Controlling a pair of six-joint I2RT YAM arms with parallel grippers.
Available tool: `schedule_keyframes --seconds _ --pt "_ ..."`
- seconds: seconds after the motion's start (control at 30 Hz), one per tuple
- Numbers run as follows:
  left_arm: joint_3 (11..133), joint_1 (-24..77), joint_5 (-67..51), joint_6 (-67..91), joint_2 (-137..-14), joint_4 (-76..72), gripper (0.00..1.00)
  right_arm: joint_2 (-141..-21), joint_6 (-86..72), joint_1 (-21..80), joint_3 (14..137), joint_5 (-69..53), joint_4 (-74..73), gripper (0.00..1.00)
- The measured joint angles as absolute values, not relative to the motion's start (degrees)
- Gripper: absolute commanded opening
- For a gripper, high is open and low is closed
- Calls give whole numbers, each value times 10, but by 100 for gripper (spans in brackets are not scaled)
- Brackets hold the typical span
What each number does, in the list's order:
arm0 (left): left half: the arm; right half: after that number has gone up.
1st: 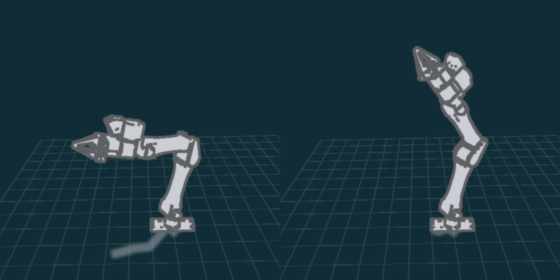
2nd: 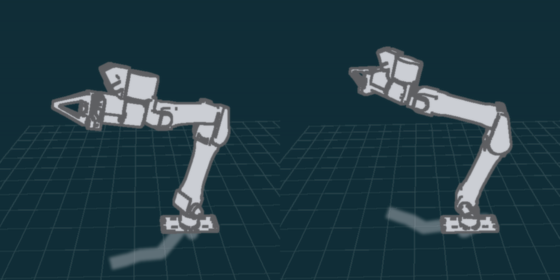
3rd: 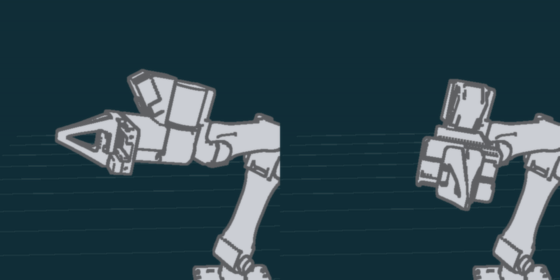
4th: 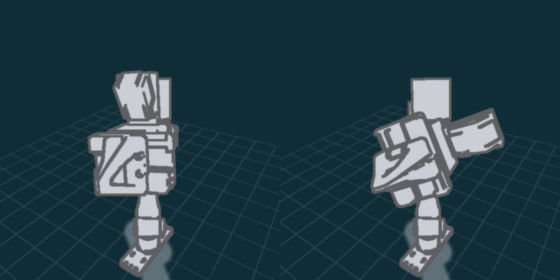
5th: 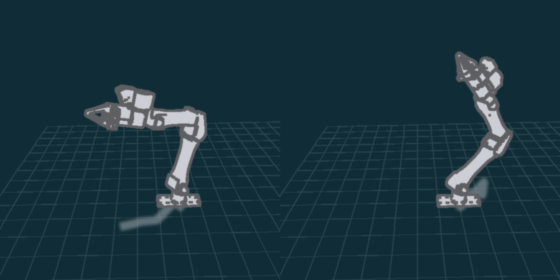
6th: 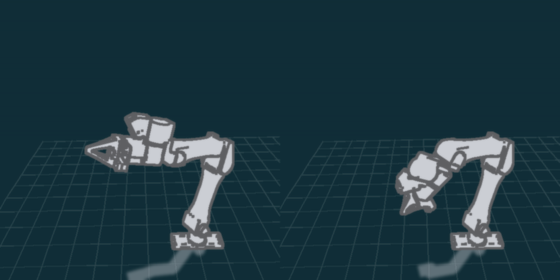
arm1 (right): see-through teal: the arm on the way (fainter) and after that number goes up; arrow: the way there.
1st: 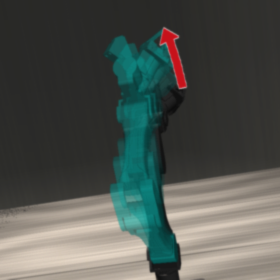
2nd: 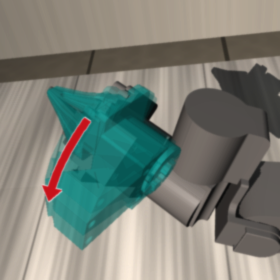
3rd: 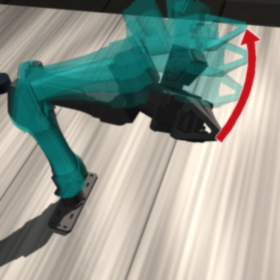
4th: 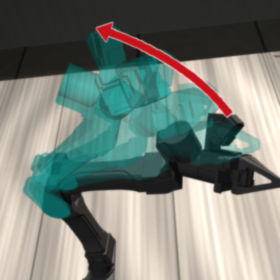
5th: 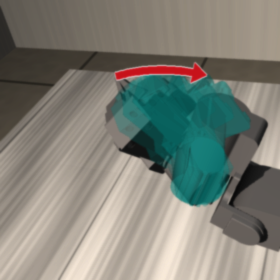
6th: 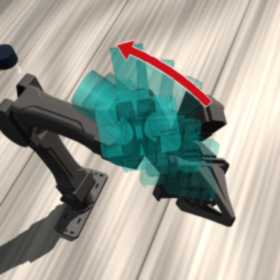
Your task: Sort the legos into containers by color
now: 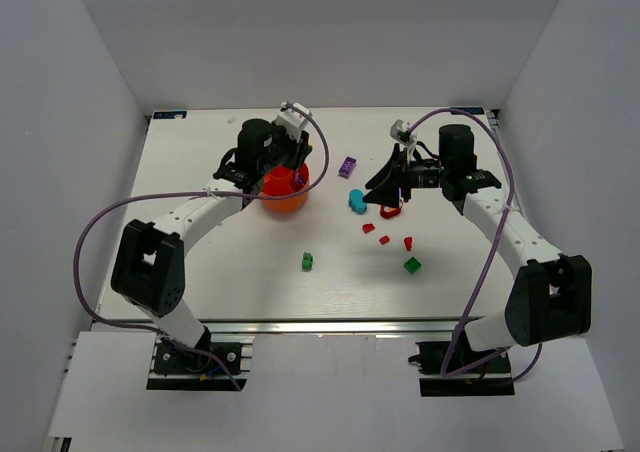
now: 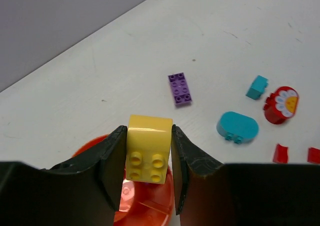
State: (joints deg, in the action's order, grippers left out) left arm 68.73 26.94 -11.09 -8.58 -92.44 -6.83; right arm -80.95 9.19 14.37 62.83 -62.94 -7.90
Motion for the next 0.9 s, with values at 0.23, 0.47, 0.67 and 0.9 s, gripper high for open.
schedule_keyframes --seconds 0.23,0.47,0.67,0.9 --pt "706 231 -108 -79 -976 -116 10 -814 95 144 628 -630 -79 58" --pt "737 205 -123 -67 -1025 -128 13 -822 97 143 628 -630 -79 58" --pt "754 190 -143 -58 -1051 -129 14 -831 99 143 628 -631 -79 58" --pt "763 184 -161 -53 -1056 -128 19 -835 106 143 628 -631 -80 60"
